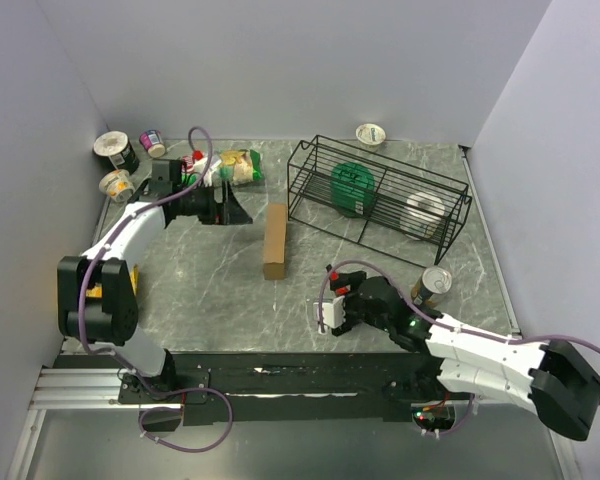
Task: Unpack the express box
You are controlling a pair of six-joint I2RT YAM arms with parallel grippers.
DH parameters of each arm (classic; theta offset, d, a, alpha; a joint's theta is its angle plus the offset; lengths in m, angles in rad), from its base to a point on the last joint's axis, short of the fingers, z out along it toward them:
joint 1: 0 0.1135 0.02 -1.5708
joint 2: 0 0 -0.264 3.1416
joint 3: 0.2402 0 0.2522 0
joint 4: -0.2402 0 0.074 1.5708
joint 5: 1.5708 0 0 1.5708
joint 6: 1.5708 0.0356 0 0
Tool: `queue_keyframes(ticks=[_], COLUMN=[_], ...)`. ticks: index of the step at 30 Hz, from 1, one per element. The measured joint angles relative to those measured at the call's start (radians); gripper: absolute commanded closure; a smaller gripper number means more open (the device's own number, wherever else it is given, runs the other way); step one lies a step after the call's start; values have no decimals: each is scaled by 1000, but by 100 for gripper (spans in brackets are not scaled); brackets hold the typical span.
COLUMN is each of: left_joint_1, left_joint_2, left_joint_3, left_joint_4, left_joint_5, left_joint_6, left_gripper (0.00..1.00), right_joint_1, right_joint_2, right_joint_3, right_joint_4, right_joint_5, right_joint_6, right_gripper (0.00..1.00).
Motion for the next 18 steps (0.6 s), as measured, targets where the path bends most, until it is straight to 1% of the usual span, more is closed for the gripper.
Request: queue_keyframes(ticks=[4, 7, 9, 12, 15, 18], left_joint_1=[35, 53, 63, 71, 72, 72], left_joint_2=[-34, -59, -89, -115, -112, -97], left_joint_3=[-55, -85, -119, -152, -161, -154], left_joint_4=[-10, -8, -5, -5, -5, -11], left_joint_5=[-24, -43, -54, -83, -111, -135], left_joint_6=[-10, -19, -26, -35, -42, -42], left_gripper=[4, 3, 2, 1, 3, 4], right_joint_1=[4, 3, 3, 1, -2, -3], right_joint_2=[-38, -64, -86, -59, 54, 249], right_joint_3=[147, 256, 322, 428, 576, 741], right_joint_4=[-356, -542, -627, -683, -668, -616], right_joint_5=[-122, -191, -225, -251, -262, -200], right_joint_6=[111, 164, 191, 243, 332, 481], right_gripper=[4, 2, 2, 2, 4, 3])
